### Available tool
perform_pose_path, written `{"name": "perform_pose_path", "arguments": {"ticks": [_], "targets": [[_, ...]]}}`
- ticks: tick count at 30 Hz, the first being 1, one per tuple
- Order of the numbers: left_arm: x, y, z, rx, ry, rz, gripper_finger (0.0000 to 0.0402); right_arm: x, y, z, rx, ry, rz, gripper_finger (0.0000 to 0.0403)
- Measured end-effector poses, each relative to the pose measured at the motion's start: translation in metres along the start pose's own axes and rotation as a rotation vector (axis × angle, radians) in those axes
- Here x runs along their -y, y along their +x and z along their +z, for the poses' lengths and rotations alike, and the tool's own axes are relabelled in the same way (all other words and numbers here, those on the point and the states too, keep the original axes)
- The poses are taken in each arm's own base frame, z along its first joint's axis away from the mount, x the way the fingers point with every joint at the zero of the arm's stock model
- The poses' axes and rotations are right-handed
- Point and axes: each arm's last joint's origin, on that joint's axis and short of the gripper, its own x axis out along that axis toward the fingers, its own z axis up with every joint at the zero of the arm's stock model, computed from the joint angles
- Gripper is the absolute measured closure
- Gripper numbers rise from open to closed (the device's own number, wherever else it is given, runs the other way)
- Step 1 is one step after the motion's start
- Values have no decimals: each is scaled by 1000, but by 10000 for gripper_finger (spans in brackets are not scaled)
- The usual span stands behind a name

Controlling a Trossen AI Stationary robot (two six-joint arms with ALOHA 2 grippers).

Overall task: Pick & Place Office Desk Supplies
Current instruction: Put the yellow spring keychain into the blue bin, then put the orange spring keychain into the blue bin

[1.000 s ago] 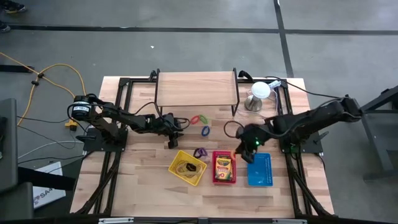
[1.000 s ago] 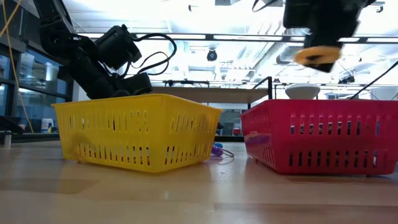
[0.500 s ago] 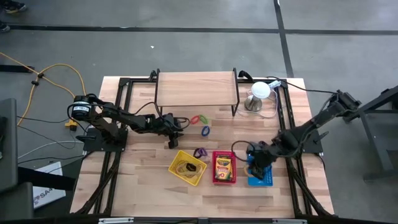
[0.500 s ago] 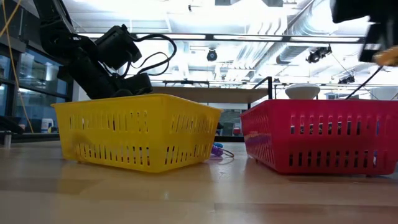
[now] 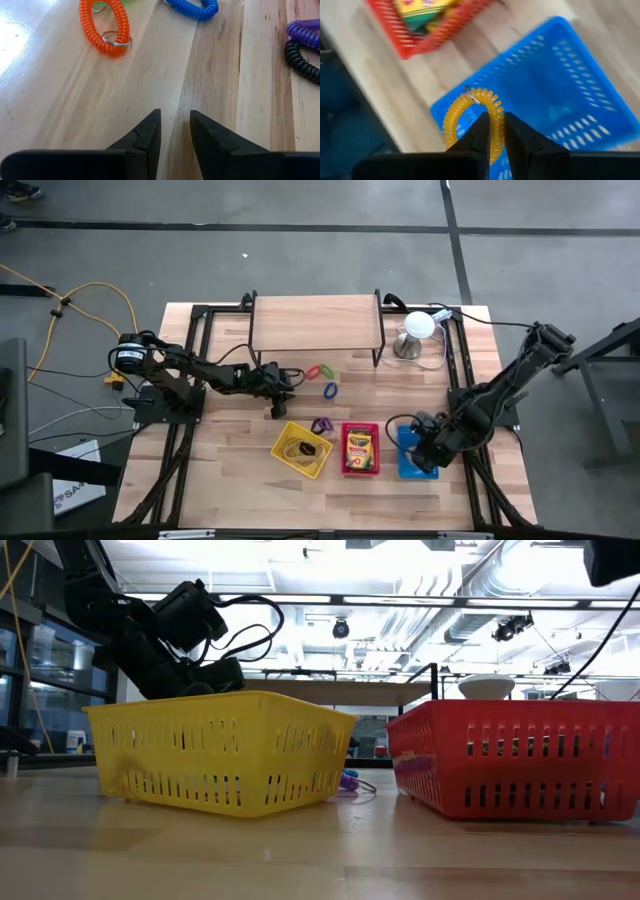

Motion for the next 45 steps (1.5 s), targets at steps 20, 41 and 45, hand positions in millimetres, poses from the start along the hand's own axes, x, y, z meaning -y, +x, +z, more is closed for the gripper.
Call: {"name": "perform_pose_path", "arguments": {"ticks": [20, 41, 45], "targets": [[0, 0, 0, 0, 1, 0, 303, -2, 34, -9, -89, 27, -187, 375], [0, 0, 0, 0, 2, 0, 303, -5, 40, -10, -89, 0, -185, 321], [0, 0, 0, 0, 2, 0, 303, -5, 40, -10, -89, 0, -185, 319]]}}
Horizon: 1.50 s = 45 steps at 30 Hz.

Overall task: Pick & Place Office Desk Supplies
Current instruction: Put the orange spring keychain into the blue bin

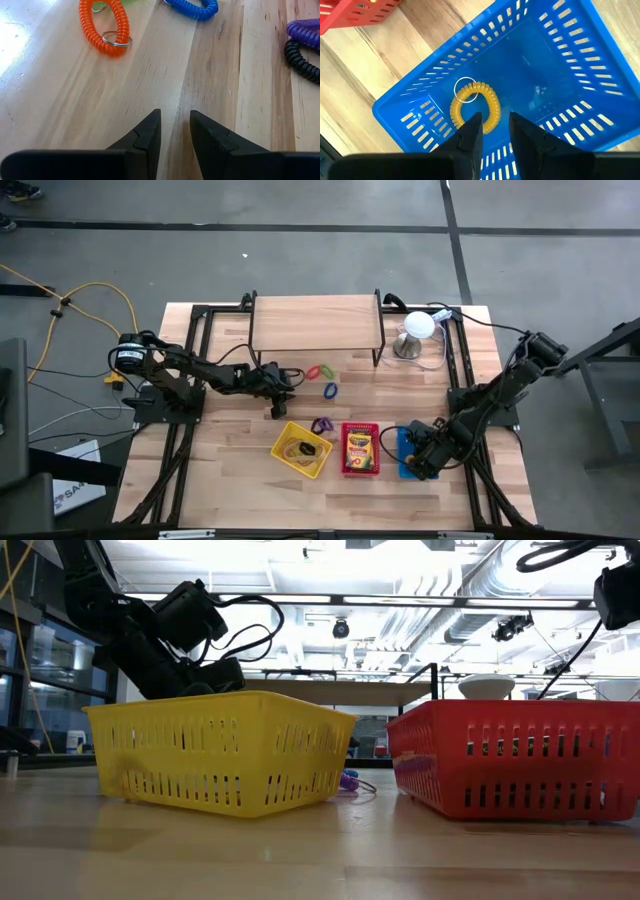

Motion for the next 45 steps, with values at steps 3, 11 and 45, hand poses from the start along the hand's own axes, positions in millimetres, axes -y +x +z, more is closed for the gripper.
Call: {"name": "perform_pose_path", "arguments": {"ticks": [3, 11, 45], "targets": [[0, 0, 0, 0, 0, 0, 303, 0, 0, 0, 0, 0, 1, 321], [0, 0, 0, 0, -1, 0, 303, 1, 1, 13, 95, 49, -11, 320], [0, 0, 0, -1, 0, 0, 303, 57, -55, 93, 3, 20, 350, 320]]}}
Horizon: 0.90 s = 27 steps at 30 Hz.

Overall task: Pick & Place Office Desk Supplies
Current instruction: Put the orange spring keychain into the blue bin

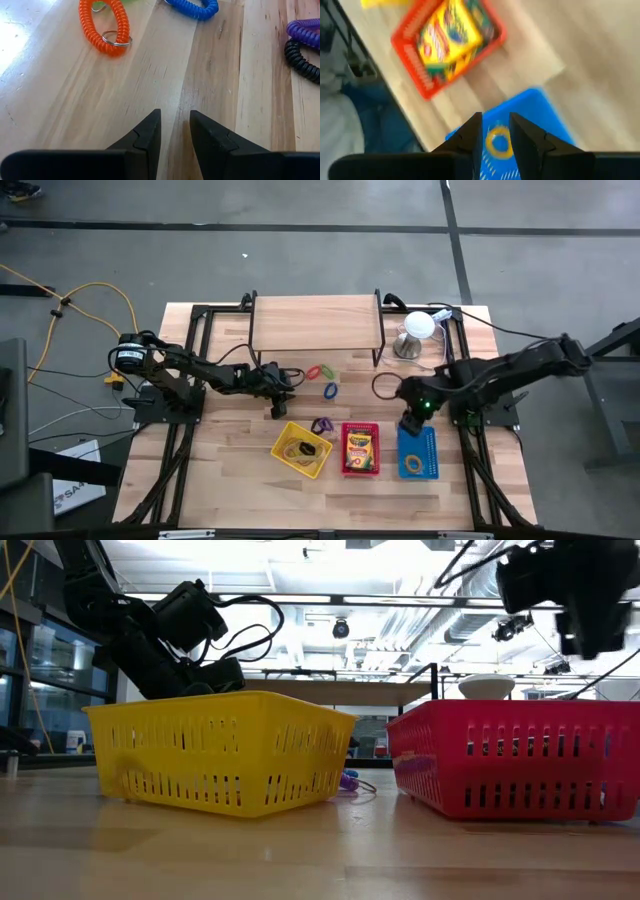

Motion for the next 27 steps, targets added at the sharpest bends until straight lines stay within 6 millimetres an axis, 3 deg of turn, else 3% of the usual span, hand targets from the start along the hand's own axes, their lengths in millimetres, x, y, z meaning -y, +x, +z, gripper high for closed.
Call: {"name": "perform_pose_path", "arguments": {"ticks": [11, 19, 27], "targets": [[0, 0, 0, 0, 0, 0, 303, 23, -15, 35, 303, -45, -149, 320], [0, 0, 0, 0, 0, 0, 303, 46, -28, 58, 399, 9, -183, 320], [0, 0, 0, 0, 0, 0, 303, 55, -36, 70, 476, 42, -181, 320]]}}
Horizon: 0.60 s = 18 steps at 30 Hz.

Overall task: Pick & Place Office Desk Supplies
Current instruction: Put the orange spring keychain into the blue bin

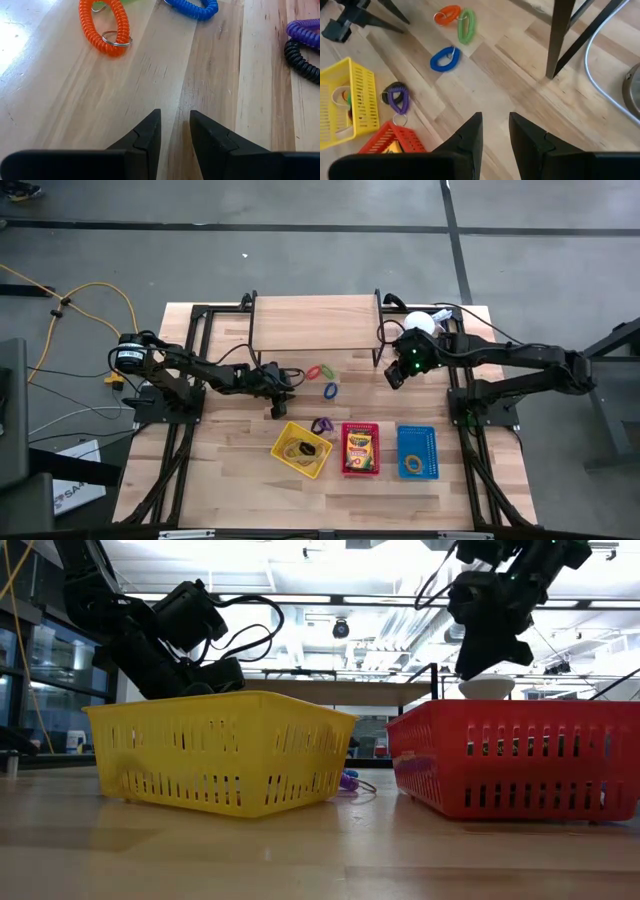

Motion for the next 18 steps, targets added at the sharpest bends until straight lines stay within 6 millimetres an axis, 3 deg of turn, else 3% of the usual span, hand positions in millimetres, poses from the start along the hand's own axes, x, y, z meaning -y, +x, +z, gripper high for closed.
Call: {"name": "perform_pose_path", "arguments": {"ticks": [18], "targets": [[1, 0, 0, -3, 32, -23, 303, 0, 0, 2, 14, 3, 8, 320]]}}
